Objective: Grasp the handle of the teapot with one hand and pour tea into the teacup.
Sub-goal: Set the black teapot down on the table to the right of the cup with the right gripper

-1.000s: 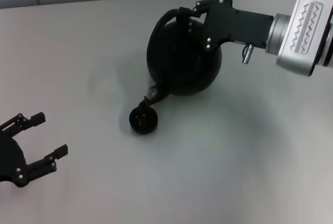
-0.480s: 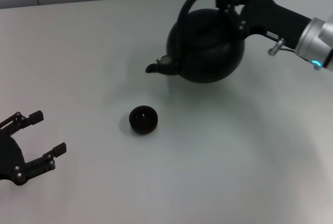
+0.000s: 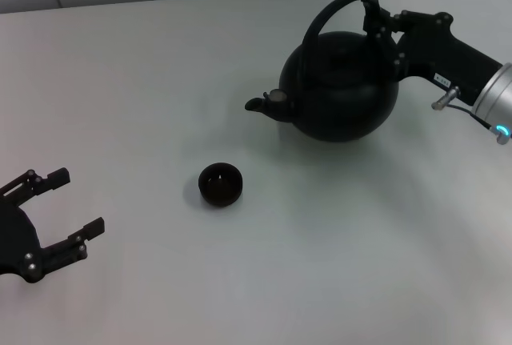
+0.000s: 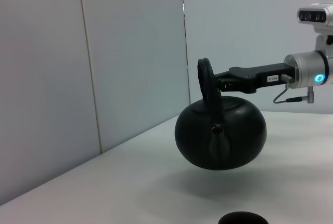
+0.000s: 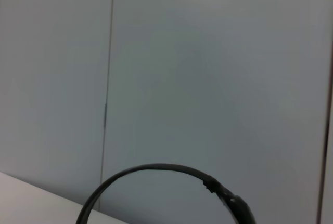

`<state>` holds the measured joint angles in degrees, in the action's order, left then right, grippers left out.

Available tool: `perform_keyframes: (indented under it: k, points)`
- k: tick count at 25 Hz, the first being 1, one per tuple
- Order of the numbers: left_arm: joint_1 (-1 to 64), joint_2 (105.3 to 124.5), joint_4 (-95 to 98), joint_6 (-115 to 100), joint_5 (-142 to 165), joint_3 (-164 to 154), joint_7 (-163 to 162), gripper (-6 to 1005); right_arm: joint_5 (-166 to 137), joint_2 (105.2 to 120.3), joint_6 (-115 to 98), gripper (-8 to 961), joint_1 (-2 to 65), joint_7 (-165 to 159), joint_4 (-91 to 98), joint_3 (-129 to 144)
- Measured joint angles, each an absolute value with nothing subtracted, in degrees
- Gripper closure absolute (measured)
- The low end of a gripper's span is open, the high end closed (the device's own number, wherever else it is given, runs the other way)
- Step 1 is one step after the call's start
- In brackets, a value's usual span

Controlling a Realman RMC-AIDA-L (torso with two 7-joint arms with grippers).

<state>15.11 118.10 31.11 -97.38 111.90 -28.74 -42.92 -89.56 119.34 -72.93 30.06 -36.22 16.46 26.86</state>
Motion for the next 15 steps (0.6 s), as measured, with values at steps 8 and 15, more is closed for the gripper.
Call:
perform_keyframes:
  k: [8,15]
  points:
    - [15.21,118.10,31.11,-97.38,112.05,-28.91,-42.90,188,-87.10,119.38,-72.36,873,29.07,-32.24,12.73,26.68]
    - [15.21,118.19,31.11,-97.38,112.06,-29.08,-42.88,188,-83.39,119.33,-72.36,873,28.49,-25.89,7.99,26.67]
